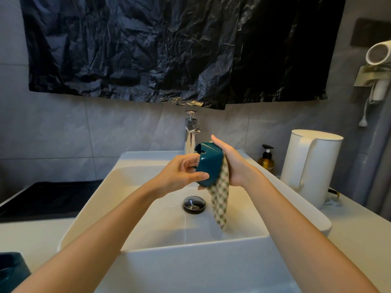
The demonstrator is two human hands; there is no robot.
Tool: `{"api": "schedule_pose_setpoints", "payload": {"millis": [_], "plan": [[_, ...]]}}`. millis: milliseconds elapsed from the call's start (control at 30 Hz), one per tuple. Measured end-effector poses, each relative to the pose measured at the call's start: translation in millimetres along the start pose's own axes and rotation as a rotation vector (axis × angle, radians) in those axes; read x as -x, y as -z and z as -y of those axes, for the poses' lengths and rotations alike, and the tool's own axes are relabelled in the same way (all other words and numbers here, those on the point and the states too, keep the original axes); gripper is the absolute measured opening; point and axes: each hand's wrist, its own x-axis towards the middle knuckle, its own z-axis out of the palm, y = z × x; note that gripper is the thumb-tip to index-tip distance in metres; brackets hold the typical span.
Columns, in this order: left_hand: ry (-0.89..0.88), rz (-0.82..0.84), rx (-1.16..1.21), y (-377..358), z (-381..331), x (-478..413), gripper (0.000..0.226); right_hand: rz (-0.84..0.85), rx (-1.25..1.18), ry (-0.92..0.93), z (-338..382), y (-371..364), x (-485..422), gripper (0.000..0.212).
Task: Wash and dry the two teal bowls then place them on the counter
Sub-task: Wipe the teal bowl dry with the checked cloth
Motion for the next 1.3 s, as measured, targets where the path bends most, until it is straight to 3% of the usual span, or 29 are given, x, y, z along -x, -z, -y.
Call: {"api": "schedule_pose_setpoints", "payload": {"millis": [100, 300, 567, 700, 767, 933, 1067, 1133, 1233, 1300], "plan": [[-0.033, -0.017, -0.009, 2.6, -1.6, -0.1, 0.036, 0.065, -0.035, -0.008, -3.0, -2.6, 0.5, 0.064], [0.024, -0.009, -0.040, 4.9, -2.7, -2.7, 0.036, -0.038, -0.007, 0.073, -4.3, -9.5, 0.5, 0.048], [0.258, -0.120, 0.338, 12.8, -12.7, -4.1, 0.033, -0.090, 0.354, 0.422, -19.9, -24.3, -7.6, 0.025], [0.245, -0.084, 0.393, 14.9, -10.6, -1.3, 0.028, -0.066, 0.341, 0.476, -22.2, -32.2, -4.3, 0.033], [0.223, -0.060, 0.357, 15.6, -9.3, -0.2, 0.028, -0.099, 0.402, 0.500, -23.5, -31.7, -7.1, 0.040], [0.168, -0.090, 0.139, 11.6, 0.3, -3.4, 0.029, -0.197, 0.612, 0.719, -27.9, -24.8, -18.3, 0.031], [0.174, -0.121, -0.009, 10.2, 5.4, -5.1, 0.018, -0.278, 0.953, 0.894, -29.7, -25.6, -19.3, 0.036], [0.182, -0.087, -0.035, 8.0, 5.7, -4.4, 0.017, -0.300, 0.967, 0.899, -27.6, -22.9, -22.6, 0.036], [0.193, -0.027, -0.004, 4.5, 7.1, -2.1, 0.017, -0.278, 0.690, 0.691, -20.3, -20.1, -26.0, 0.033], [0.209, -0.016, 0.021, 4.1, 8.4, -1.5, 0.021, -0.287, 0.676, 0.662, -20.1, -20.7, -25.2, 0.033]]}}
